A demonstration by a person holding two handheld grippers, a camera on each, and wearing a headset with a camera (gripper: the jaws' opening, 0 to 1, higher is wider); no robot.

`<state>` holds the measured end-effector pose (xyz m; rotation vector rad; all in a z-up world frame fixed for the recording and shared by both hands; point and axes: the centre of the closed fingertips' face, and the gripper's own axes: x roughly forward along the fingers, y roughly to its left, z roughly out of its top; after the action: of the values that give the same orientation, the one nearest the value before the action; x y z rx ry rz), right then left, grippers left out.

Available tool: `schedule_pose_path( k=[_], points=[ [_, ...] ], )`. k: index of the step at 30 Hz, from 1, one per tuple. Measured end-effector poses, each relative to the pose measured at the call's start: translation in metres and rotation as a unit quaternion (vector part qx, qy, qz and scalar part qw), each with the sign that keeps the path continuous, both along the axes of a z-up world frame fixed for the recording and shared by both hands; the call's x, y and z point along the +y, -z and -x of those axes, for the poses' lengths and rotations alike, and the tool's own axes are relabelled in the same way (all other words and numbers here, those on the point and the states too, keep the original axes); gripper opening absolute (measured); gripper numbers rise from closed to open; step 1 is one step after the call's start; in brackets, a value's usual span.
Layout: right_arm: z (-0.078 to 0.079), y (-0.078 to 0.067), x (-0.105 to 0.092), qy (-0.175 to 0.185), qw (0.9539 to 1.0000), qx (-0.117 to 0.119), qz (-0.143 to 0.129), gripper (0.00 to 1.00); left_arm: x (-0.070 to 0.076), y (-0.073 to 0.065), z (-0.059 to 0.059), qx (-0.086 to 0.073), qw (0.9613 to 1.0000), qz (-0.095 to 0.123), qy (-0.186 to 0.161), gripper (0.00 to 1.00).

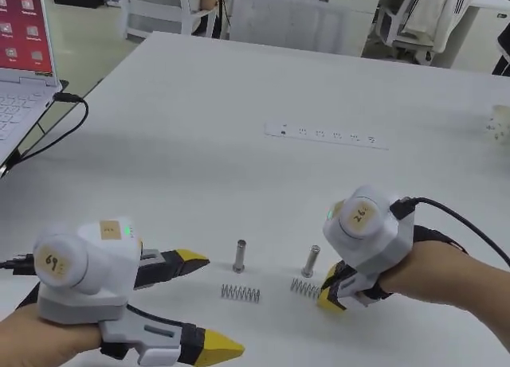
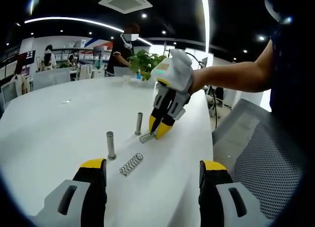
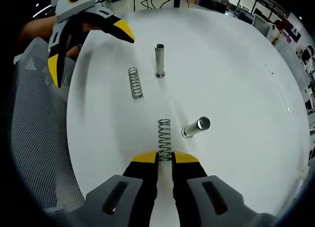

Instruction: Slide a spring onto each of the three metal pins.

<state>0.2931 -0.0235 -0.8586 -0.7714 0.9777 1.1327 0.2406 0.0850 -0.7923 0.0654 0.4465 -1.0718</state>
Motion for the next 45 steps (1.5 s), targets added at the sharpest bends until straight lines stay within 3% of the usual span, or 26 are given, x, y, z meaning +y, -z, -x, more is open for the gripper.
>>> schedule_pose_path(
  k=[22,45],
  points=[
    [0.008,-0.003,-0.004,0.009,0.9999,-0.001,0.003,0.08,-0.003,0.003,0.001,0.003,1.0000,0.001,0.002,0.71],
    [0.035,-0.027,-0.003,-0.009,0.9999,-0.003,-0.005,0.08,-0.006,0.001,0.002,-0.001,1.0000,0.001,0.008,0.70]
  ],
)
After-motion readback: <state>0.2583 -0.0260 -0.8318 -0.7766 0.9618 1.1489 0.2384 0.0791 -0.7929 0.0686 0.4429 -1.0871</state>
